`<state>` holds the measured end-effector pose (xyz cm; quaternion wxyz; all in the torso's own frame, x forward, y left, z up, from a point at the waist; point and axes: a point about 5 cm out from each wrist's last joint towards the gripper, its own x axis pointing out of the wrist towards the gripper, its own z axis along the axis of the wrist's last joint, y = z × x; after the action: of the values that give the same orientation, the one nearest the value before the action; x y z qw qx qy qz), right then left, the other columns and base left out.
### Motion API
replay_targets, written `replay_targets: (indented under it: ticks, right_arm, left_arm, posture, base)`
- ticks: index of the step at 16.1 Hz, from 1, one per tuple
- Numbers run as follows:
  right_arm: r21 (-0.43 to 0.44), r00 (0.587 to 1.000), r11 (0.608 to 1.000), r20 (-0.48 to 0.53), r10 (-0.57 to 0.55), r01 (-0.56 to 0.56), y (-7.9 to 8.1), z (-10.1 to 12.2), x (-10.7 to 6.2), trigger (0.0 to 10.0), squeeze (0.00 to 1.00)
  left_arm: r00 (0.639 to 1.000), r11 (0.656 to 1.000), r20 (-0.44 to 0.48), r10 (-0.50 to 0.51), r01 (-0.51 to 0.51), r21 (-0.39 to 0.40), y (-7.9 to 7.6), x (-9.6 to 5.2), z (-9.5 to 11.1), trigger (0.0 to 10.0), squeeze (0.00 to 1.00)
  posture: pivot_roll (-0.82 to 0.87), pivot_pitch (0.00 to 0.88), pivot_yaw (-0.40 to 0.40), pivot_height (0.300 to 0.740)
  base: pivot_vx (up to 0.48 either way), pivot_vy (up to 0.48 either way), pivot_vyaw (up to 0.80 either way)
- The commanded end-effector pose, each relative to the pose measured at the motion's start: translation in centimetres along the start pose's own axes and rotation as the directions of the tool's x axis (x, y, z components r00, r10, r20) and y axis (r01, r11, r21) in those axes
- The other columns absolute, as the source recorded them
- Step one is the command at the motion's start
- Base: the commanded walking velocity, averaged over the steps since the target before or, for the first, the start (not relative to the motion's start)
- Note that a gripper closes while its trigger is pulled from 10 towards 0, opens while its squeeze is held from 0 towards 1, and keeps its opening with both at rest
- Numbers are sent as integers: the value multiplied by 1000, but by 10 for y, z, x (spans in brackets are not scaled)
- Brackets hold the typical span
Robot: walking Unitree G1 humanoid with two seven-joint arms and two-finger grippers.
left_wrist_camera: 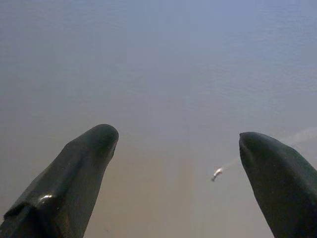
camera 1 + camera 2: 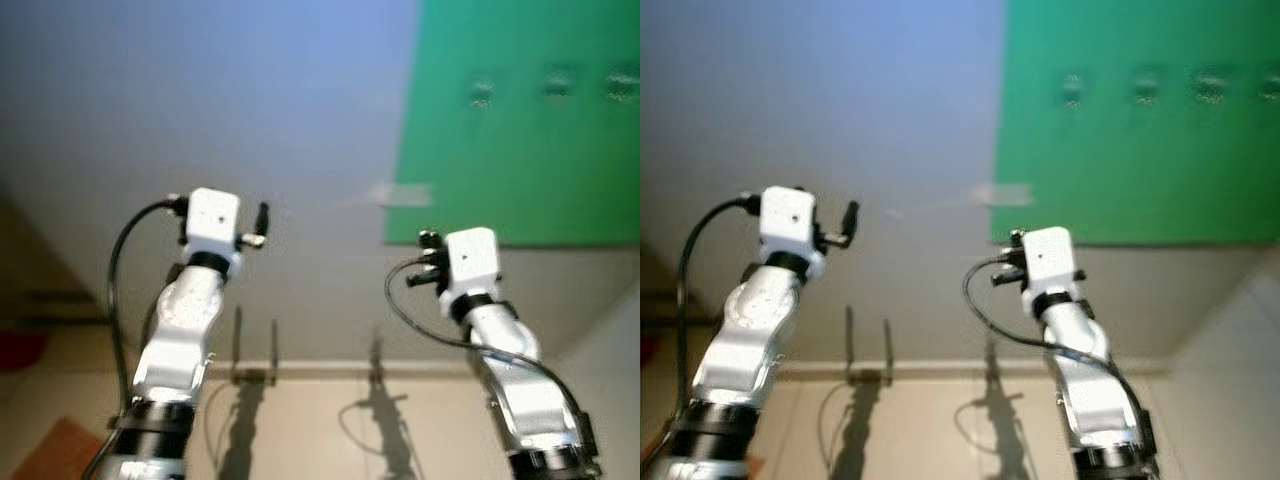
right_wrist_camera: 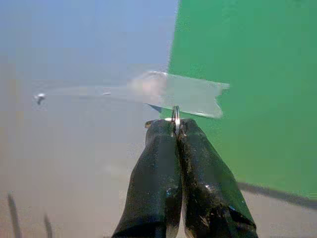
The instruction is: Hang keys on a hook
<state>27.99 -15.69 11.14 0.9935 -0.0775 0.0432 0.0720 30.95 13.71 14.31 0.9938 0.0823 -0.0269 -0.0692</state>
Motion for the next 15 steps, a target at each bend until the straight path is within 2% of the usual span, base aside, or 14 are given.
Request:
replay_targets:
  ticks: [1,3,6,8,10,15]
  right_arm:
    - [15,1000,1000,29,7,-8,3,6,4,10000,0]
    - [52,999,999,44,-5,2,2,8,4,10000,0]
    - [32,998,999,58,7,-9,4,10,5,10000,0]
    - [27,998,1000,65,9,-11,5,12,5,10000,0]
    - [29,997,1000,72,3,-5,4,14,7,10000,0]
    - [53,997,998,69,-26,22,0,13,6,10000,0]
  left_arm:
    - [999,999,2,36,-36,10,10,0,2,10000,0]
    - [999,999,-2,42,-42,17,11,1,1,10000,0]
    - [999,999,3,41,-41,30,10,2,2,10000,0]
    - [999,999,6,40,-40,33,8,3,3,10000,0]
    - [999,999,13,36,-36,39,7,3,4,10000,0]
    - [1000,999,16,26,-27,46,6,3,4,10000,0]
  posture:
    - [-93,0,20,740]
    - [-94,0,22,740]
    - [-100,0,27,740]
    - [-101,0,26,740]
    - [-100,0,23,740]
    - [-103,0,22,740]
  base:
    - [266,0,663]
    - [0,0,0]
    - [0,-92,0]
    - [0,-428,0]
    - [0,-433,591]
    - [0,-432,0]
